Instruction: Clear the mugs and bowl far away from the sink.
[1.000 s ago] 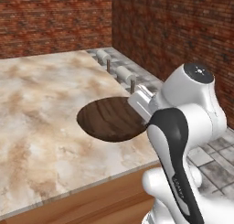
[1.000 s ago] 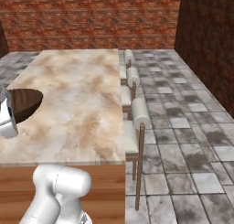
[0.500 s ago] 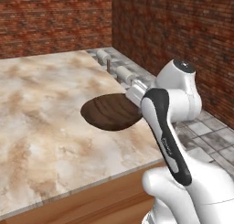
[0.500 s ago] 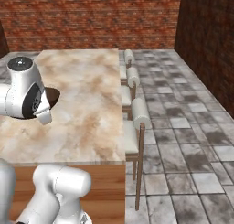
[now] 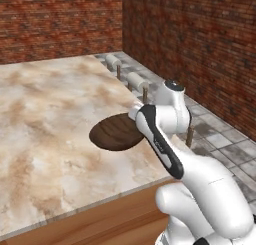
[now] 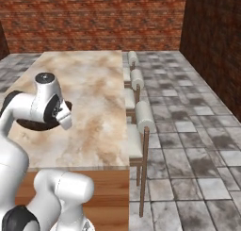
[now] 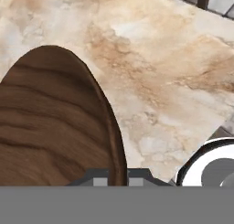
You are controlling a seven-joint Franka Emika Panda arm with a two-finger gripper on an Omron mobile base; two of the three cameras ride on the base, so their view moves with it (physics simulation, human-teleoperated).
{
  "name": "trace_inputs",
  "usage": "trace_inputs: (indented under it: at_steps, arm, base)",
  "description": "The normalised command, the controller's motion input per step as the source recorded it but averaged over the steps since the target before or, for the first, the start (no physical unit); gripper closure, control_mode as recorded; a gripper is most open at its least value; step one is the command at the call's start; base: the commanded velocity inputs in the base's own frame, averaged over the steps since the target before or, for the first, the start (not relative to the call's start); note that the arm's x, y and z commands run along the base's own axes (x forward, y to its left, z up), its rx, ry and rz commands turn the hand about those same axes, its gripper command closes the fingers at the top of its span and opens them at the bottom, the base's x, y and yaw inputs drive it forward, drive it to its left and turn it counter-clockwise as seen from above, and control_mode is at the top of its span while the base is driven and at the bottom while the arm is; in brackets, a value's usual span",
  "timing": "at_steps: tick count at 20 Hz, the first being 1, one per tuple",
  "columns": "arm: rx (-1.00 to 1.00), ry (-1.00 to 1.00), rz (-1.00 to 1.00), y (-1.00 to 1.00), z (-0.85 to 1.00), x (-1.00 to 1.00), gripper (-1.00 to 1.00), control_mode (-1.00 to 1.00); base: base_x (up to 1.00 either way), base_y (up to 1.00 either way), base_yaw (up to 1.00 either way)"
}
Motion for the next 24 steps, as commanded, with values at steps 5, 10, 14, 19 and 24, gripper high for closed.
trace_inputs:
  at_steps: [5, 10, 14, 19, 24]
  arm:
    - [-0.12, 0.02, 0.07, 0.0, -0.82, 0.66, 1.0, -1.0]
    - [-0.01, 0.0, 0.01, 0.0, -0.58, 0.37, 1.0, -1.0]
    - [0.0, 0.0, 0.0, 0.0, -0.42, 0.17, 1.0, -1.0]
    - [0.02, -0.02, 0.0, 0.0, -0.09, 0.03, 1.0, -1.0]
    - [0.03, -0.03, 0.0, -0.04, -0.1, 0.0, 1.0, -1.0]
  base:
    - [0.0, 0.0, 0.0]
    - [0.0, 0.0, 0.0]
    - [0.0, 0.0, 0.0]
    - [0.0, 0.0, 0.0]
    - [0.0, 0.0, 0.0]
